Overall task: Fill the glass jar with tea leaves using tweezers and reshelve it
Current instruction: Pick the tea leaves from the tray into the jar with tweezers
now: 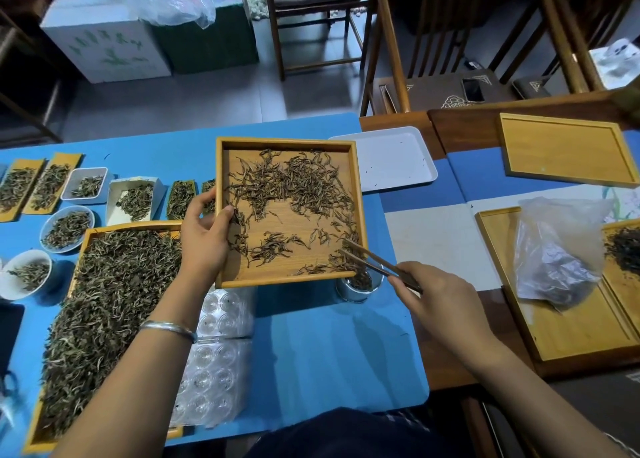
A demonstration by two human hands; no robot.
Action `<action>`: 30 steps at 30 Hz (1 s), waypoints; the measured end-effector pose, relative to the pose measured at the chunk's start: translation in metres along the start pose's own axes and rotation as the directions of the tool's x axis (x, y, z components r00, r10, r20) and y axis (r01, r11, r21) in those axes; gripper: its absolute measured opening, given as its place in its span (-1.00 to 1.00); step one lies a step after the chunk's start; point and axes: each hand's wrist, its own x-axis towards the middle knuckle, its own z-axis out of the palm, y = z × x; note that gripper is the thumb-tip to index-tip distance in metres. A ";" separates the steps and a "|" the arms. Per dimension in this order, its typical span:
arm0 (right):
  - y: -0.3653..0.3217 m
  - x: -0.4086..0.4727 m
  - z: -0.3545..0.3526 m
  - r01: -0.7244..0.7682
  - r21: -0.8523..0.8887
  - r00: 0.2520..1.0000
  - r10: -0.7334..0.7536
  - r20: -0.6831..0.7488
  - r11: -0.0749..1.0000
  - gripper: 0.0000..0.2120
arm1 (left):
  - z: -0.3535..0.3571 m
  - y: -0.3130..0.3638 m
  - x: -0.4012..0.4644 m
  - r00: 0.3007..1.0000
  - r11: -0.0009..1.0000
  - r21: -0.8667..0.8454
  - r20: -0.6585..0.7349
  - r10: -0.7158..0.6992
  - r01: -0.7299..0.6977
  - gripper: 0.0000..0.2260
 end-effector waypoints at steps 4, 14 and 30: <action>-0.006 0.012 0.010 -0.037 -0.074 0.997 0.042 0.072 0.997 -0.80 | -0.001 0.001 0.000 1.000 1.000 -0.006 -0.001 -0.016 0.016 -0.73; 0.000 -0.017 0.010 -0.081 -0.071 0.985 0.091 0.145 0.994 -0.77 | 0.000 0.004 -0.001 1.000 1.000 -0.019 0.009 0.001 -0.001 -0.72; -0.019 0.010 0.005 -0.120 -0.007 0.993 0.120 -0.001 0.993 -0.79 | 0.001 0.002 -0.001 1.000 0.999 -0.049 0.006 -0.019 0.019 -0.72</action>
